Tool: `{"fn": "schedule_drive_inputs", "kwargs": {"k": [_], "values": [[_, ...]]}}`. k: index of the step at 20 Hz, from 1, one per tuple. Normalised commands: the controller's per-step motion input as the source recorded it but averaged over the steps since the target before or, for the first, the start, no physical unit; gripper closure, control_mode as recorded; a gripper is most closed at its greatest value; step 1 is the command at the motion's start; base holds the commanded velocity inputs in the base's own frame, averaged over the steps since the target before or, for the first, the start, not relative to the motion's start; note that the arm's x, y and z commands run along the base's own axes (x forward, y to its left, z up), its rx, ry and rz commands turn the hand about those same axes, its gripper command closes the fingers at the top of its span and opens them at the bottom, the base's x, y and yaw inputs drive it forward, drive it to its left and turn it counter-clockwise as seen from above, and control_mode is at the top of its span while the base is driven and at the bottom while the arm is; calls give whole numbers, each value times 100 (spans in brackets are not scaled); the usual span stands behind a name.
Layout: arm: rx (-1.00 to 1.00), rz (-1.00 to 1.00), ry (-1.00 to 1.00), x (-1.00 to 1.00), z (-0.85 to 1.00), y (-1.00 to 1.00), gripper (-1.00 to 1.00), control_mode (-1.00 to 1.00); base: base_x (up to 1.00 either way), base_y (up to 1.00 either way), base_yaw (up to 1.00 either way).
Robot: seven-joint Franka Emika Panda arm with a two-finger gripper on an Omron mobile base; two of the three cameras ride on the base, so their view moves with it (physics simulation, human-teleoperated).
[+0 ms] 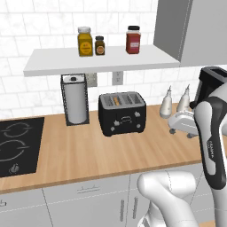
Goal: Start the toaster. Once the lever pops up, take the bread to the plate on the dining counter.
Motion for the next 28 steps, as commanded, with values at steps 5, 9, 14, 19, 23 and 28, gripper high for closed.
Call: {"fn": "schedule_drive_inputs", "kwargs": {"k": [5,9,14,19,23,28], "values": [[0,0,0,0,0,0,-100,-100,0,0,0],[0,0,0,0,0,0,-100,-100,0,0,0],[0,0,0,0,0,0,-100,-100,0,0,0],[0,0,0,0,0,0,-100,-100,0,0,0],[0,0,0,0,0,0,-100,-100,0,0,0],[0,0,0,0,0,0,-100,-100,0,0,0]]}}
